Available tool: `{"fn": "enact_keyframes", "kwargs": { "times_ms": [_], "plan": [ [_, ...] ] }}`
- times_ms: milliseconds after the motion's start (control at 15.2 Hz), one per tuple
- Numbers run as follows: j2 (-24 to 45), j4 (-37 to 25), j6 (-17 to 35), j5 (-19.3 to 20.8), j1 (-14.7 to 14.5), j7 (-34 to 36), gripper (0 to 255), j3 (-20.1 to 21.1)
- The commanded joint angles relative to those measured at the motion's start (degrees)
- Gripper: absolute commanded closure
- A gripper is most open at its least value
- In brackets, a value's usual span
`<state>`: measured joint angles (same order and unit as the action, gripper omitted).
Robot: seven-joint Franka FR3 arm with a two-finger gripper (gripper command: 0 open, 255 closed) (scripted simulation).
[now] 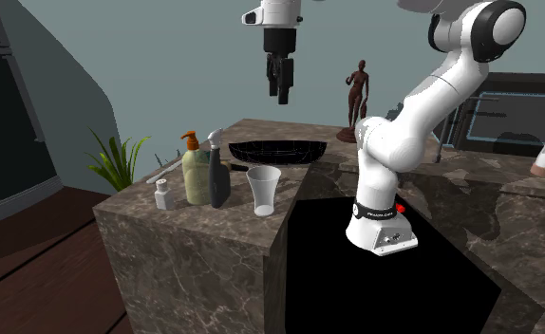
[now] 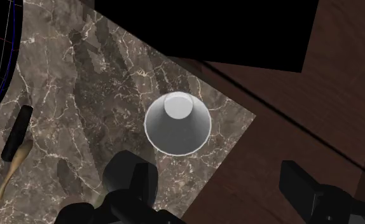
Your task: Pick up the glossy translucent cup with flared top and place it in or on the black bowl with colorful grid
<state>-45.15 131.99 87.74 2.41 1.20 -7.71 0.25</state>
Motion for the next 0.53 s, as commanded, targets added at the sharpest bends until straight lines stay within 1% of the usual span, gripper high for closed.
{"fn": "enact_keyframes", "kwargs": {
  "times_ms": [0, 264, 462],
  "plan": [
    [0.0, 0.0, 0.0, 0.0, 0.0, 0.0, 0, 0.0],
    [-0.6, 7.2, 7.4, -0.8, 0.3, -4.7, 0, -5.4],
    [0.2, 11.8, 13.1, -1.5, 0.5, -8.4, 0, -9.6]
  ]
}}
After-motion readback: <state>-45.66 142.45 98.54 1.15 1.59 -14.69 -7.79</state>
